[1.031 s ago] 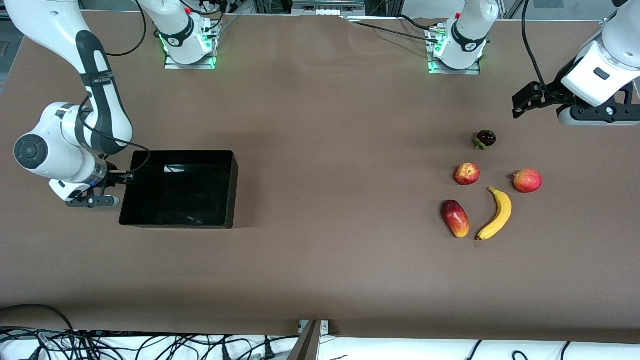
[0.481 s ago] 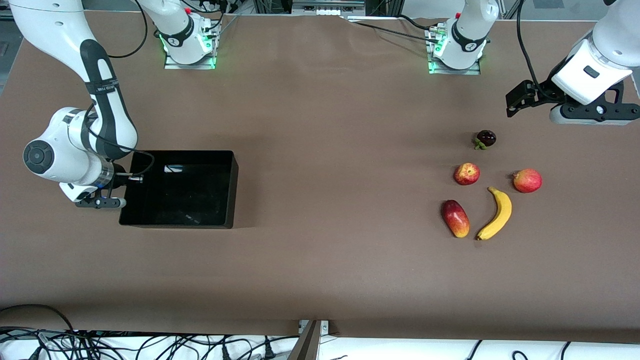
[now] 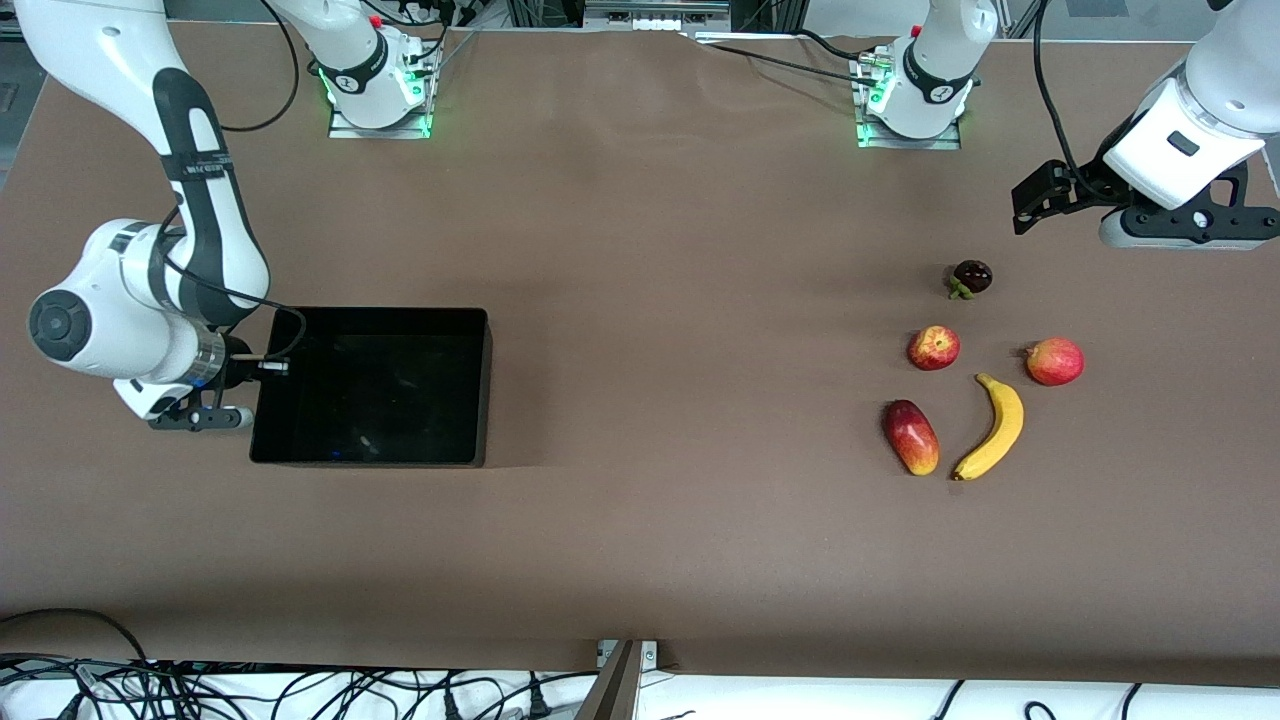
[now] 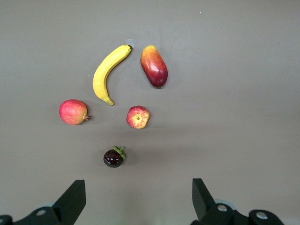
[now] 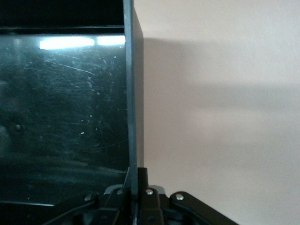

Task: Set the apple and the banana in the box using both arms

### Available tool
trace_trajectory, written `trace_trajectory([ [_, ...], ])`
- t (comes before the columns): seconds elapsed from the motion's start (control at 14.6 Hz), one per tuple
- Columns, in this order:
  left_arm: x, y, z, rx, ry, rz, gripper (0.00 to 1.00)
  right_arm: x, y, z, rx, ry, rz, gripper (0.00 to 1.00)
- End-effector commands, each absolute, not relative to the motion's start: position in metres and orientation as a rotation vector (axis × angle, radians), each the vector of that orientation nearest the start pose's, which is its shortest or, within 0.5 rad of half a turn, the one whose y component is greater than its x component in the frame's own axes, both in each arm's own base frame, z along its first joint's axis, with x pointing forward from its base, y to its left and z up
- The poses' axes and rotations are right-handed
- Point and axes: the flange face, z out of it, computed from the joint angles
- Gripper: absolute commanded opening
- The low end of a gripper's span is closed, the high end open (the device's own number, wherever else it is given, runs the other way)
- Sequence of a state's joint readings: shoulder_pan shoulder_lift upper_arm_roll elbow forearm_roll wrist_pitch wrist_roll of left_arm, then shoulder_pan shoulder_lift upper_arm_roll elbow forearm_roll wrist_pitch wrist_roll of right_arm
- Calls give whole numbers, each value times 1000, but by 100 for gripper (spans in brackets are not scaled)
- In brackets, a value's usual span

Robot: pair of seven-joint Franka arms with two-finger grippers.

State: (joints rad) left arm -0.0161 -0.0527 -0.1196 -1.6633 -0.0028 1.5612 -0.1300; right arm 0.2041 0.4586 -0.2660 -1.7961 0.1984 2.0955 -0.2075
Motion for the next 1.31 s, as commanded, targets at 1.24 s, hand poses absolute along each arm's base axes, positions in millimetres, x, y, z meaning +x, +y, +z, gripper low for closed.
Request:
trace_trajectory([
  [1.24,603,-73,476,-3135,23,278,100,538,495,310,-2979,-31,190,0],
])
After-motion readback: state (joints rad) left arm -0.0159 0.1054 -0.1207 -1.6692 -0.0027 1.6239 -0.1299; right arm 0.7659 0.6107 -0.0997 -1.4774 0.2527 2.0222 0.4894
